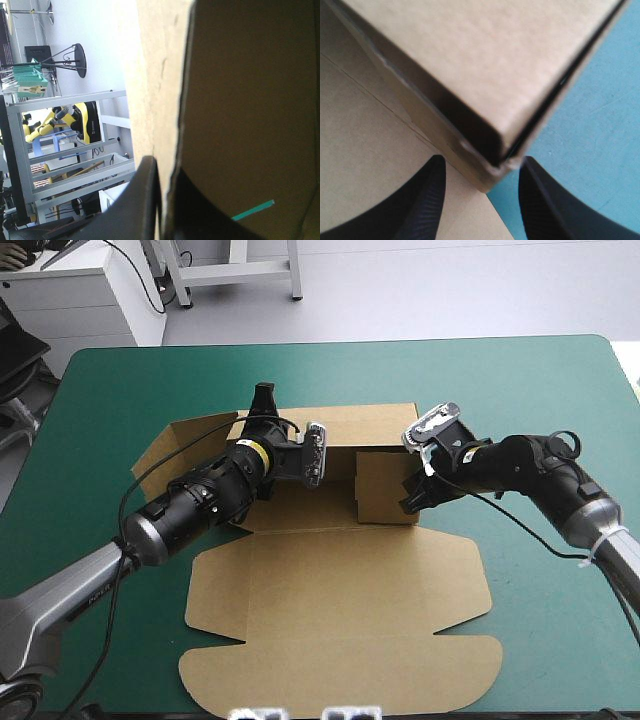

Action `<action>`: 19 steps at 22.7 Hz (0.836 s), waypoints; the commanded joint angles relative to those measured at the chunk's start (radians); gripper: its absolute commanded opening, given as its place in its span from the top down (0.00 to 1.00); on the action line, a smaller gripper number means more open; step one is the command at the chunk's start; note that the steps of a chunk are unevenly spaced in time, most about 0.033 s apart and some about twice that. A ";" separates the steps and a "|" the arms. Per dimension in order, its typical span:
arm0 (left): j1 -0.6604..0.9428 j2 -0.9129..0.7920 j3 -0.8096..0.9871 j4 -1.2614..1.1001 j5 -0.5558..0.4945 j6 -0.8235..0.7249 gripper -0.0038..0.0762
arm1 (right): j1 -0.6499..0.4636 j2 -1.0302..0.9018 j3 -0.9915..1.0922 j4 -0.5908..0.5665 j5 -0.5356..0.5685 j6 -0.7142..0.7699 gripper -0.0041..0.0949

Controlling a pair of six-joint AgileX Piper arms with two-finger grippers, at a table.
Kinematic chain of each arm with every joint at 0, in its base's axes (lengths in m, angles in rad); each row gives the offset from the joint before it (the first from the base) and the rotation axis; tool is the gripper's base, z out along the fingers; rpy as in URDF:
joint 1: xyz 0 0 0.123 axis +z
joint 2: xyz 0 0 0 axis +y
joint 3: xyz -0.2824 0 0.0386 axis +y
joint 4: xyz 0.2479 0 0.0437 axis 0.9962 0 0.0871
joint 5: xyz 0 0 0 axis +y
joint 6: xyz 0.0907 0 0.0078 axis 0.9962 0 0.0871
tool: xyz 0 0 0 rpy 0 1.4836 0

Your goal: Fold the box

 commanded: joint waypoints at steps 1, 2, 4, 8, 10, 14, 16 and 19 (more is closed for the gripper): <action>-0.011 -0.027 -0.015 -0.030 -0.025 -0.031 0.96 | 0.033 -0.032 -0.007 0.011 -0.086 0.023 0.53; -0.011 -0.027 -0.015 -0.030 -0.025 -0.031 0.96 | 0.037 -0.032 0.008 0.004 -0.111 0.034 0.53; -0.011 -0.027 -0.015 -0.030 -0.025 -0.031 0.96 | 0.038 -0.032 0.050 0.000 -0.172 0.048 0.54; -0.011 -0.027 -0.017 -0.032 -0.025 -0.038 0.96 | 0.038 -0.032 0.164 0.000 -0.339 0.046 0.54; -0.011 -0.027 -0.017 -0.032 -0.029 -0.043 0.96 | 0.038 -0.032 0.234 0.025 -0.470 0.042 0.54; -0.011 -0.027 -0.017 -0.032 -0.034 -0.043 0.96 | 0.042 -0.032 0.274 0.064 -0.558 0.040 0.56; -0.011 -0.027 -0.017 -0.032 -0.036 -0.043 0.96 | 0.051 -0.032 0.279 0.134 -0.625 0.024 0.60; -0.011 -0.027 -0.017 -0.032 -0.038 -0.041 0.96 | 0.067 -0.032 0.279 0.161 -0.647 0.025 0.61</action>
